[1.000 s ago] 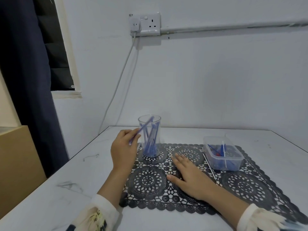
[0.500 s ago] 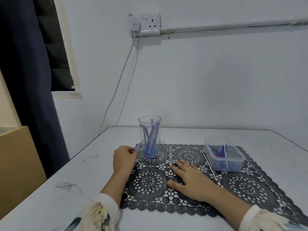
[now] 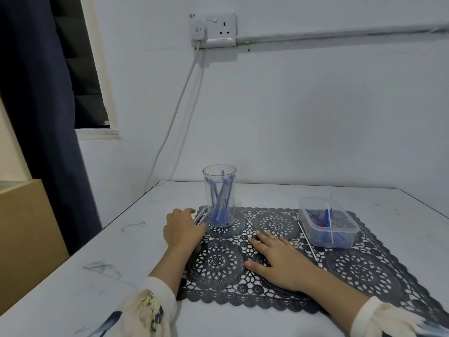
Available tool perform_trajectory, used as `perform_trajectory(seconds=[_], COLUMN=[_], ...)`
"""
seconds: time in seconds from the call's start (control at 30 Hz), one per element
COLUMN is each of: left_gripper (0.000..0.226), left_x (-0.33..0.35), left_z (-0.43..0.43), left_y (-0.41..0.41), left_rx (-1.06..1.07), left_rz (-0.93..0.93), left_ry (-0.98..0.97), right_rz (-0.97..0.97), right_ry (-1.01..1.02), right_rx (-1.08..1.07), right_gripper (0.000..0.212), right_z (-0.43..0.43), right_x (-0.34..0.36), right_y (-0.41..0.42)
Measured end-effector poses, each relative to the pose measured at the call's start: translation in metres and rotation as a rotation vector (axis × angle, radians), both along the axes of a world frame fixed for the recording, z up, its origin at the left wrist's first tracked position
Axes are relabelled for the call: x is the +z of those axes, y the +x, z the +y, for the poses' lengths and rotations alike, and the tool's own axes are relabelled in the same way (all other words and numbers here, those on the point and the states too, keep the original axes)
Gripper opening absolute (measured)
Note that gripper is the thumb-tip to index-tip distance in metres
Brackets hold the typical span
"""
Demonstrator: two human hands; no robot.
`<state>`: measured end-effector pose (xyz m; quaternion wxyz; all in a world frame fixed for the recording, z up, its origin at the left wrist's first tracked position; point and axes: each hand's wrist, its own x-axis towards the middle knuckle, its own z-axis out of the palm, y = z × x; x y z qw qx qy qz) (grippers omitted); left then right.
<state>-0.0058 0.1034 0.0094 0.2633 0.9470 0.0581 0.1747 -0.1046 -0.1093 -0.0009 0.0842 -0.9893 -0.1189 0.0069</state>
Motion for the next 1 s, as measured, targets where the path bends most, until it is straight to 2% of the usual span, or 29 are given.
perform_trajectory(seconds=[0.07, 0.23, 0.33, 0.47, 0.67, 0.83, 1.0], left_gripper=[0.051, 0.022, 0.016, 0.017, 0.03, 0.031, 0.021], left_x=[0.002, 0.003, 0.005, 0.006, 0.005, 0.01, 0.026], left_z=[0.001, 0.002, 0.001, 0.002, 0.001, 0.001, -0.004], left_y=[-0.001, -0.003, -0.005, -0.007, -0.008, -0.01, -0.024], left_rx=[0.017, 0.001, 0.008, 0.014, 0.017, 0.022, -0.053], left_rz=[0.071, 0.148, 0.128, 0.133, 0.129, -0.012, -0.212], left_ry=[0.036, -0.034, -0.04, -0.052, -0.08, -0.134, -0.205], right_rz=[0.0, 0.0, 0.002, -0.001, 0.0, -0.003, -0.004], right_ry=[0.0, -0.003, -0.003, -0.003, -0.002, -0.005, -0.008], right_rx=[0.0, 0.004, 0.004, 0.004, 0.004, 0.015, 0.01], right_gripper=[0.111, 0.111, 0.113, 0.111, 0.109, 0.114, 0.111], right_z=[0.0, 0.0, 0.0, 0.0, 0.0, 0.0, -0.001], right_x=[0.0, 0.001, 0.0, 0.0, 0.001, 0.0, 0.0], right_y=[0.0, -0.001, -0.001, -0.001, -0.001, -0.001, -0.001])
